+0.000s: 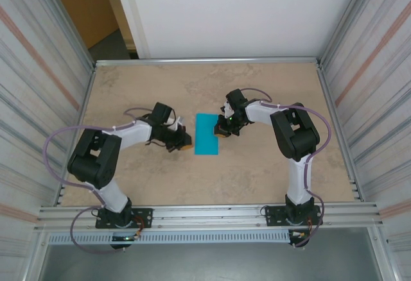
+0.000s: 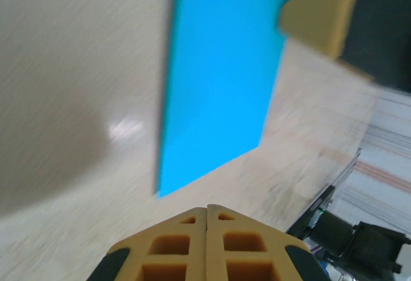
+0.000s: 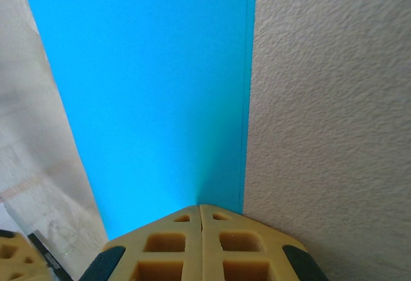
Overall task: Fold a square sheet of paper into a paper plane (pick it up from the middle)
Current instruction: First fold the square sheet of paper in half at the center of the table.
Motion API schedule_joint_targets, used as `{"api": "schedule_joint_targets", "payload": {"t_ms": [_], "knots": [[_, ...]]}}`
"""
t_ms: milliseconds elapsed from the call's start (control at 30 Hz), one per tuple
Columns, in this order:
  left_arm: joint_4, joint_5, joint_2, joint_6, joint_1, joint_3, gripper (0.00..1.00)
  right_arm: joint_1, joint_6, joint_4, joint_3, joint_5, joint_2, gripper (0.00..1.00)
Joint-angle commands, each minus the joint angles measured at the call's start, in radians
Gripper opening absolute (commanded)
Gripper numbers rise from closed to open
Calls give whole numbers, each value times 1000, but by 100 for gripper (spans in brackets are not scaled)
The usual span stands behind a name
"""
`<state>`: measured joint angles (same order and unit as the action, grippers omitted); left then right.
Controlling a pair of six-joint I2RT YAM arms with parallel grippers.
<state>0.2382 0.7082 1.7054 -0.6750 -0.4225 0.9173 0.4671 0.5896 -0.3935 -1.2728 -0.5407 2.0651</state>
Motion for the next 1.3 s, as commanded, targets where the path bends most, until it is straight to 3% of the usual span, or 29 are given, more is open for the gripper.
{"api": "schedule_joint_targets", "payload": {"t_ms": [0, 167, 333, 667, 833, 1000, 1133, 1267], "knots": [[8, 10, 96, -5, -33, 112, 0, -4, -25, -236, 92, 310, 151, 4], [18, -3, 229, -3, -60, 230, 0, -4, -25, -235, 89, 309, 148, 4], [15, -20, 256, -3, -64, 172, 0, -5, -28, -235, 97, 318, 142, 4], [53, -55, 40, 19, -4, -105, 0, -8, -72, -251, 75, 270, 128, 7], [28, -41, -34, 2, -7, -16, 1, 5, -132, -311, -46, 158, 66, 16], [-78, -56, 13, -63, -13, 72, 13, 0, -77, -284, -165, 16, -43, 31], [-107, -66, 96, -84, -25, 164, 22, -28, 43, -160, -89, -33, -142, 37], [-105, -93, 182, -112, -31, 249, 25, -71, 136, -46, 73, -14, -237, 41]]}}
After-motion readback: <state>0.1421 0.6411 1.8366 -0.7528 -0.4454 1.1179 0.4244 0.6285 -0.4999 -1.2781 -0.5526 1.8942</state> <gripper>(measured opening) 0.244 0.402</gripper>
